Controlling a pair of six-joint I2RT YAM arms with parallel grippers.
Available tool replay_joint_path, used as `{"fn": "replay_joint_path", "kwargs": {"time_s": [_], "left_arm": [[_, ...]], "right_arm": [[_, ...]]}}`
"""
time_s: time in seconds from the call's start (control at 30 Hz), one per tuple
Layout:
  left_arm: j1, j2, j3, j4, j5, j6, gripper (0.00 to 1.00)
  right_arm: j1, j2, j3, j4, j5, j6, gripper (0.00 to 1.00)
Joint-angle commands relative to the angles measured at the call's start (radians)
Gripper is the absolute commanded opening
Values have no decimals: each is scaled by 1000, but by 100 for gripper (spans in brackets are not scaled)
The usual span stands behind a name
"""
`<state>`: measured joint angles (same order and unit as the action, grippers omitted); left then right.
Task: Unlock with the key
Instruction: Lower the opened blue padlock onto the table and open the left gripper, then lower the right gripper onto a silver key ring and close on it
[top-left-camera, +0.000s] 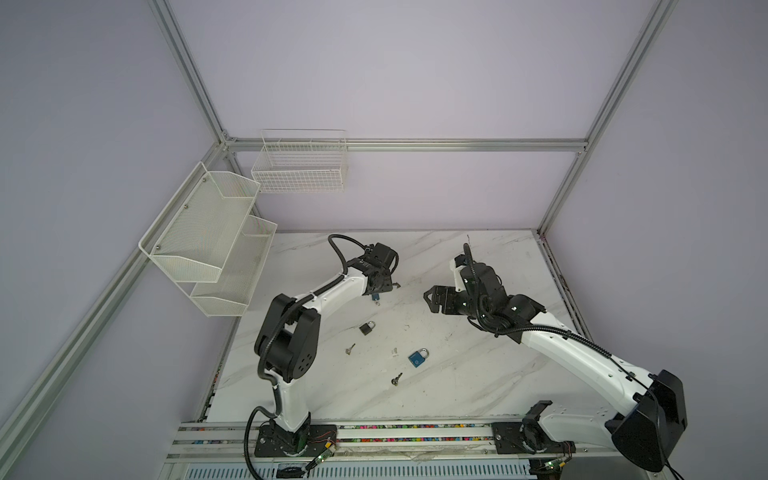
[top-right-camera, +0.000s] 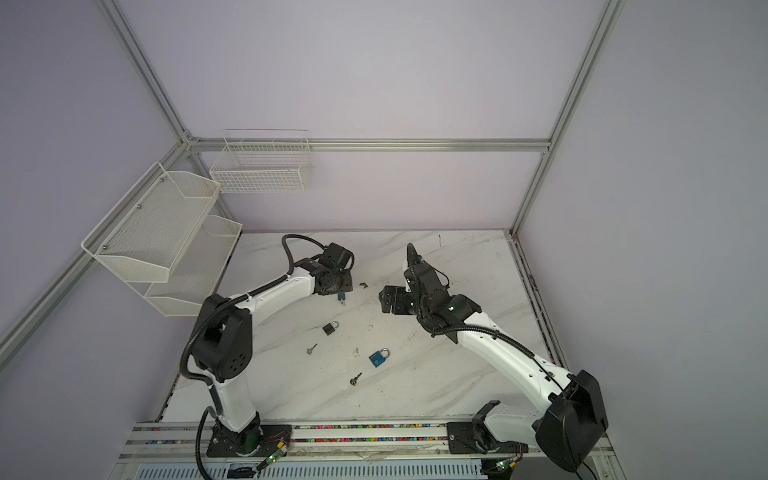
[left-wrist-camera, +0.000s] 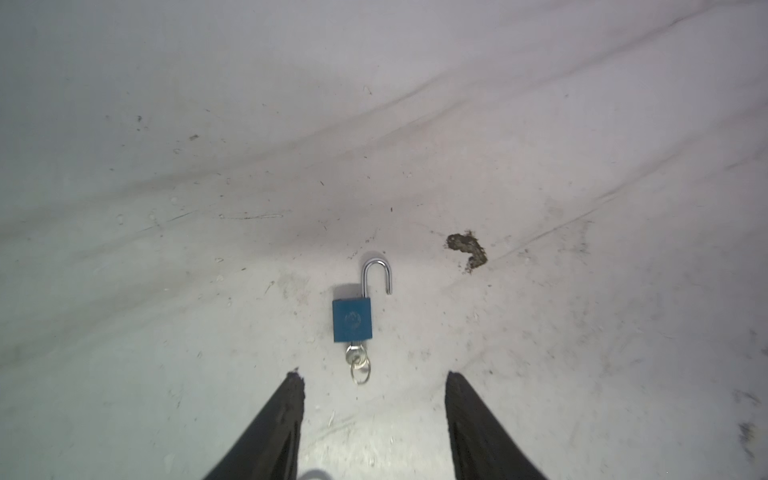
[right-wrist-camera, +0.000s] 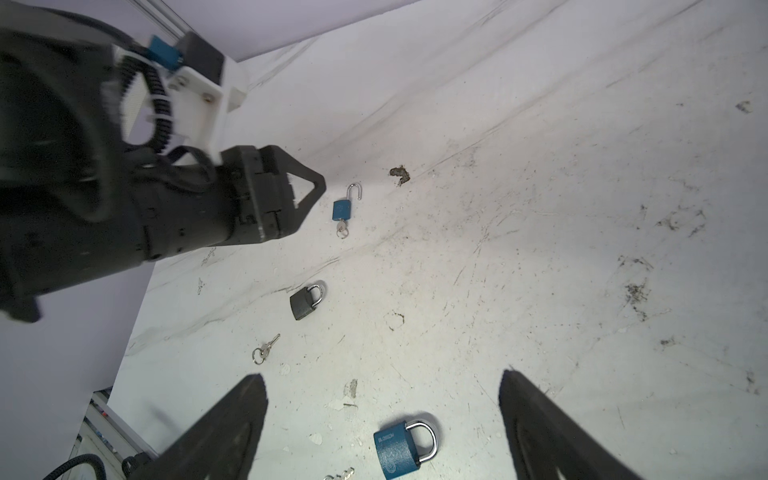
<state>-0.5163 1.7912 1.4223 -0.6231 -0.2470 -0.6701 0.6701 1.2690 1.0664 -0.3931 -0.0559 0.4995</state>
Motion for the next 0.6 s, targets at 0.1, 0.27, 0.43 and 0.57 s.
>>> {"fn": "replay_joint_path", "kwargs": {"time_s": [0.1,0.27,0.43,0.57], "left_arm": [[3,-332,-260,44,86,13,60],[3,-608,-432,69,177,23,65],[4,-841,-567,84,251,46,70],[3,-981,-630,50,259,18,71]], "right_arm": [[83,33,54,-106,71,14,90],[244,81,37,-125,178,122,89],[394,173,27,-126,250,252,89],[520,222,6,-91,324,399,89]]}}
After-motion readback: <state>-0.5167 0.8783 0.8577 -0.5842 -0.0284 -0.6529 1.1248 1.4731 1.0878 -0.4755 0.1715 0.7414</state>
